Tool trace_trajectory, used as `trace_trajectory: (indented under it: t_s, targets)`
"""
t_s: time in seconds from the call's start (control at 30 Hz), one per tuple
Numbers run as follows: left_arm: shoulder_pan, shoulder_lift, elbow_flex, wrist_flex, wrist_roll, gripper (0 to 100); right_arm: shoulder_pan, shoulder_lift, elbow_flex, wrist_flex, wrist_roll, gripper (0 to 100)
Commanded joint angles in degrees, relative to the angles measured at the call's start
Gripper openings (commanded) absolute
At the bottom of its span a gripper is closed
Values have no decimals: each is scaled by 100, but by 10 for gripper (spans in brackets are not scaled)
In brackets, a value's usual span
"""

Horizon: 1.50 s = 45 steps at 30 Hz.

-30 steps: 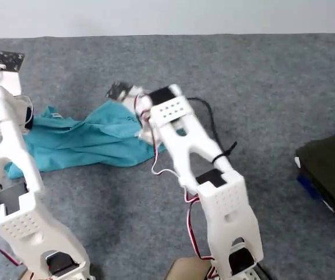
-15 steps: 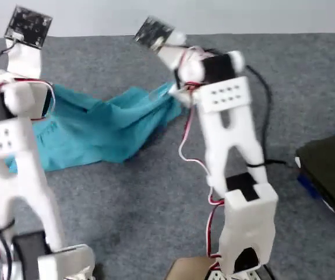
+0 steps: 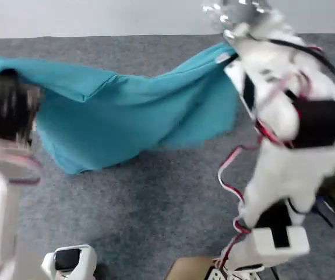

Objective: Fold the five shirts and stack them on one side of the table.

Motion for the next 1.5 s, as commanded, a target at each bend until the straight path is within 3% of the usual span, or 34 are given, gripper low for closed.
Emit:
trace_trajectory:
  t_s: [0.0,0.27,0.57,0.87,1.0,1.27,1.47]
  targets:
    - [18,-571,-163,-193,-448,6,268,-752,-246,242,176,11]
    - [9,-1565,-163,-325,-1327,6,875,-1727,-246,251,536,11]
    - [0,-2163,-163,-1670,-1899,6,1798,-2492,-141,251,818,11]
    - [0,-2207,-163,-2752,-2171,6,1947,-3415,1204,242,1029,11]
    - [0,-2207,-163,-2646,-2171,6,1938,-3934,2136,242,1081,11]
    - [9,-2154,-110,-1670,-2180,6,1921,-4760,4132,207,1319,11]
    - [9,-1996,936,-1547,-2180,6,1921,-4875,5231,189,1284,11]
